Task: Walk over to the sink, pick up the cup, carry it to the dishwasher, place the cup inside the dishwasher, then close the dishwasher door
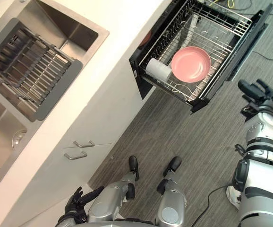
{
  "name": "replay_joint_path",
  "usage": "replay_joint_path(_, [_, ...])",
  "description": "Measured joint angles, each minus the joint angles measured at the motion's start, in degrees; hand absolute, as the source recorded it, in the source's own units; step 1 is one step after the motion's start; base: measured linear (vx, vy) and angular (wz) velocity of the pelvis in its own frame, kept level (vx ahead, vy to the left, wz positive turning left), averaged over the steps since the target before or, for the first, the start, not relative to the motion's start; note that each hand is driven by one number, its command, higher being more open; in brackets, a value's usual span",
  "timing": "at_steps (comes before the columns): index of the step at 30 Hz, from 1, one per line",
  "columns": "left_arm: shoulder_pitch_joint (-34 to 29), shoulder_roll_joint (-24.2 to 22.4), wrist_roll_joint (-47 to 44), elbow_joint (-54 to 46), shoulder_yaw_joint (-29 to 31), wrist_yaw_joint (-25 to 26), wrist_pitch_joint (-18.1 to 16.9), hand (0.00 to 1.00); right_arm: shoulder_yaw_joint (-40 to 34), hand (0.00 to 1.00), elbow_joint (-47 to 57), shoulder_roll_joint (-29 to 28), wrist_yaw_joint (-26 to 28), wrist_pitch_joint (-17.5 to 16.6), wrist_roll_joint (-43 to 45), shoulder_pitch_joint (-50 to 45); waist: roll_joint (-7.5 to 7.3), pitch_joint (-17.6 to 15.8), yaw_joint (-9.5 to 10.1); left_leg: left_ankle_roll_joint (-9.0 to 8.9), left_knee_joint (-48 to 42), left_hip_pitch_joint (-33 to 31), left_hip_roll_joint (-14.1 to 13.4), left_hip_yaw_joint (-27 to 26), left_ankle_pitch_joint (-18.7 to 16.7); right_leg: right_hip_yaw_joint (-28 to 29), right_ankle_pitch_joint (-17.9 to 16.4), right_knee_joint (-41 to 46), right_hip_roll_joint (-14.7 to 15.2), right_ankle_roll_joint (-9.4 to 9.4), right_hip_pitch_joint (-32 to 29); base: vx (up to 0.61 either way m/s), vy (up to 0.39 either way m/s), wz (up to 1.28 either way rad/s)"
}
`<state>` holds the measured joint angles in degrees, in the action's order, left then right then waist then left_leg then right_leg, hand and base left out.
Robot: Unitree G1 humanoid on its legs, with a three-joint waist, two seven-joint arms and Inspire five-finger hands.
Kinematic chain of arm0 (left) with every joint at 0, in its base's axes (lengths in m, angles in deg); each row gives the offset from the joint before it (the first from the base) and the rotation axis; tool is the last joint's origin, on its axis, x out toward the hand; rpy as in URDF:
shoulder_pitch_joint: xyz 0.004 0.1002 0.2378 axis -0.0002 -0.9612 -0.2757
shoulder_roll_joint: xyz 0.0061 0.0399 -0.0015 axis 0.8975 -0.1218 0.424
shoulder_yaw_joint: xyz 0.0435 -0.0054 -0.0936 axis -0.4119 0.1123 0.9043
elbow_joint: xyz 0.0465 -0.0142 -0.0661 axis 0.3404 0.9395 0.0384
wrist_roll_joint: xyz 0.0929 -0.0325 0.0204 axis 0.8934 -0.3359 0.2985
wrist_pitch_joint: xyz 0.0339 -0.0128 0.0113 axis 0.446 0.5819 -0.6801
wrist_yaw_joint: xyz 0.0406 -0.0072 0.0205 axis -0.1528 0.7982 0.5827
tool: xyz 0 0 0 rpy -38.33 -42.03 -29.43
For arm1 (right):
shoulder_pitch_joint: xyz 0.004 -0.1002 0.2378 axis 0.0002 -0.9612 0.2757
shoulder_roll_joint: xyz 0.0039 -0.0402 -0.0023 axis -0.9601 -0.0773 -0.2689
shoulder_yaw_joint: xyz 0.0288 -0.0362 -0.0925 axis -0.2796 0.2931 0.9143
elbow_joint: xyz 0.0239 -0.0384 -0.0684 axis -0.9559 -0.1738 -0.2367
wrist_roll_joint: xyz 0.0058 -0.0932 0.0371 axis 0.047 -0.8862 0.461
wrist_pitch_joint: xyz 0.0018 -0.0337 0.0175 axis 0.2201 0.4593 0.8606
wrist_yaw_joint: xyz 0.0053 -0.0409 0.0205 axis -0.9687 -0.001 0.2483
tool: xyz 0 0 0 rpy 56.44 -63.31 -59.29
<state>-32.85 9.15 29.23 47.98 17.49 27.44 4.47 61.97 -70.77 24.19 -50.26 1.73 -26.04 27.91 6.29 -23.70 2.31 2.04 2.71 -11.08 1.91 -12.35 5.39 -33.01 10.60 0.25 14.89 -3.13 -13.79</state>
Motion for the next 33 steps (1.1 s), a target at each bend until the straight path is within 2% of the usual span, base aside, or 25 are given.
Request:
replay_joint_path(5, [-0.1,-0.3,-0.1,-3.3,-2.4,-0.3,1.1,1.00,-2.7,0.00,0.0,0.3,-0.5,0.0,0.9,0.1,2.74,-0.7,-0.36,0.00,0.0,0.0,0.2,-0.7,0.0,1.0,0.0,0.8,0.3,0.10,-0.9,0.05,-0.038,-0.08])
replay_joint_path(7, [-0.1,-0.7,-0.2,-5.1,-3.9,-0.5,1.6,1.00,-2.6,0.00,0.0,1.2,0.7,0.0,0.1,0.9,4.28,-1.3,-0.45,0.08,0.0,-0.2,0.5,-0.7,0.1,1.1,-0.5,1.9,1.0,0.00,-1.5,0.01,-0.003,0.02])
replay_joint_path(9, [-0.3,-1.3,-0.7,-6.7,-5.3,-0.8,2.4,1.00,-1.8,0.00,-0.1,2.4,2.3,0.1,-1.1,2.6,6.45,-2.0,-0.49,0.23,0.0,-0.5,0.9,-0.5,0.2,1.2,-1.0,3.6,1.9,-0.14,-2.5,0.01,0.003,0.05])
replay_joint_path(11, [-0.3,-1.5,-0.8,-7.0,-7.0,-0.9,2.9,1.00,2.3,0.00,-0.2,3.7,3.9,0.1,-3.2,6.0,8.38,-2.2,-0.39,0.58,-0.1,-2.1,1.3,-0.5,0.6,1.4,-1.1,4.8,2.4,-0.14,-4.5,0.00,-0.022,0.06])
replay_joint_path(12, [-0.3,-1.6,-0.9,-7.1,-7.2,-0.9,3.0,1.00,4.1,0.00,-0.2,4.2,4.3,0.1,-3.6,7.3,8.86,-2.4,-0.24,0.62,-0.1,-2.7,1.4,-0.3,0.8,1.4,-1.1,4.9,2.4,-0.13,-5.1,-0.01,-0.038,0.07])
replay_joint_path(15, [-0.3,-1.8,-1.8,-7.9,-7.6,-0.9,2.9,1.00,9.4,0.00,-0.1,4.3,4.3,0.1,-5.5,10.9,9.03,-2.3,1.42,0.54,-0.2,-4.7,1.2,0.2,1.3,1.1,-0.9,4.9,2.4,0.15,-6.9,0.01,-0.083,0.07])
replay_joint_path(17, [-0.3,-1.5,-2.4,-8.1,-8.2,-0.8,2.5,1.00,10.7,0.00,-0.1,4.8,2.5,0.1,-7.3,11.6,9.06,-2.3,1.99,0.54,-0.9,-5.8,1.1,1.0,1.4,0.6,-0.9,5.0,2.4,0.32,-7.3,0.01,-0.073,0.13])
replay_joint_path(23, [-0.2,-1.7,-4.7,-8.1,-8.6,-0.8,2.1,1.00,19.4,0.00,0.7,5.4,-1.8,-0.2,-20.8,16.1,9.53,-2.0,2.80,0.54,-2.3,-7.9,1.3,2.8,1.4,-0.4,-1.4,6.4,3.0,0.58,-8.7,-0.01,-0.062,0.11])
replay_joint_path(29, [-0.3,-2.6,-5.2,-6.5,-8.7,-2.0,1.0,1.00,28.8,0.00,-1.8,7.7,-2.3,-0.2,-28.1,20.7,10.74,-1.1,5.12,-0.51,-2.7,-9.4,1.2,8.4,2.1,-5.1,-5.7,12.2,5.0,0.85,-9.1,-0.03,-0.072,0.41])
replay_joint_path(33, [-0.5,-3.0,-5.1,-5.3,-8.4,-3.7,-0.5,1.00,31.8,0.00,-4.3,8.4,-2.2,-0.3,-31.5,24.4,11.05,-0.9,7.63,-1.25,-2.5,-10.0,1.2,13.1,3.3,-9.5,-10.4,18.4,7.1,1.27,-8.9,-0.01,-0.126,0.55])
